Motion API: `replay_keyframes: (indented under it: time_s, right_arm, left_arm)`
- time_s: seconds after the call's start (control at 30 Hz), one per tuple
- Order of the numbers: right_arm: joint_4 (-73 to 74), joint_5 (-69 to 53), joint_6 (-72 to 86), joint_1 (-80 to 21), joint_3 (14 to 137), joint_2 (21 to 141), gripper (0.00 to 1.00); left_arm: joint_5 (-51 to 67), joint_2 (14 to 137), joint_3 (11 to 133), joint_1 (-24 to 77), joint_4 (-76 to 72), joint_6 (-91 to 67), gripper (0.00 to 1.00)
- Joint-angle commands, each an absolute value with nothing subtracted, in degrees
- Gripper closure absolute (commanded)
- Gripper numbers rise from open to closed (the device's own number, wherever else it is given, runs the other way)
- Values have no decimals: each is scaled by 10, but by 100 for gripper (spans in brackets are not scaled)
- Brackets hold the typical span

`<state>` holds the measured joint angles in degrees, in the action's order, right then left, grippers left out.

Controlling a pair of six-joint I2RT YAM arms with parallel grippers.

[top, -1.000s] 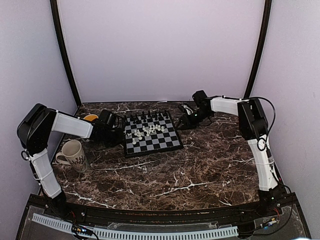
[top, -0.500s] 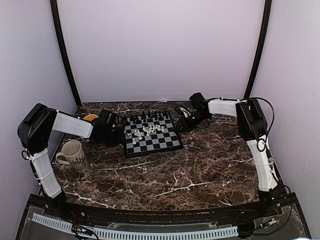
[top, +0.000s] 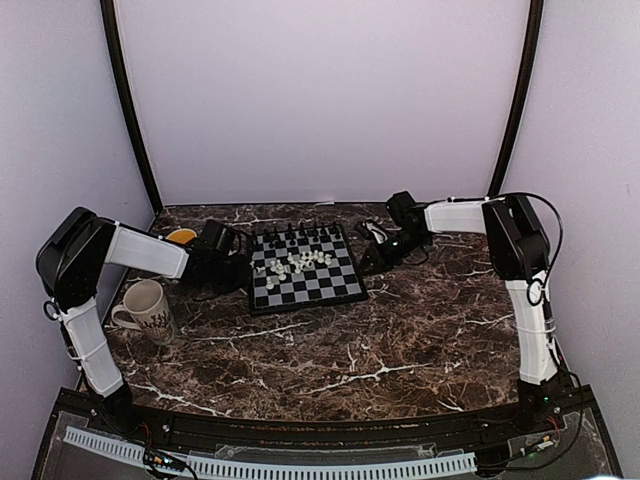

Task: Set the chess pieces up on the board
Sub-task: Move the chessboard to the center of the board.

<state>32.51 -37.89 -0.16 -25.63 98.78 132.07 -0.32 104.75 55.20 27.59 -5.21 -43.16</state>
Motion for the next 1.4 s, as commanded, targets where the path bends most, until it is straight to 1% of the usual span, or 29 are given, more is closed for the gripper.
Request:
replay_keyframes:
  time_s: [0.0,0.4,0.43,0.6,0.77,0.97,1.37]
  right_arm:
    - [366,-401,-26,-294,949,1313,85]
    - [363,-406,-36,-299,883,1272,86]
    - [364,-408,-39,-300,876,1269,86]
    - [374,-415,-51,-307,848,1249,86]
    - [388,-422,-65,-318,805,1220,87]
    - [373,-423,-71,-346,733,1165,87]
    - [380,-417,-94,-363,693,1130,88]
  left_arm:
    - [55,1066,526,321,-41,-442,91]
    - [73,1043,486,349,-24,-451,92]
    - [73,1040,481,366,-23,-452,92]
    - [84,1029,468,388,-9,-454,92]
    - [97,1012,452,407,-15,-454,92]
    - [104,998,444,438,-15,-450,92]
    - [76,972,433,506,5,-475,93]
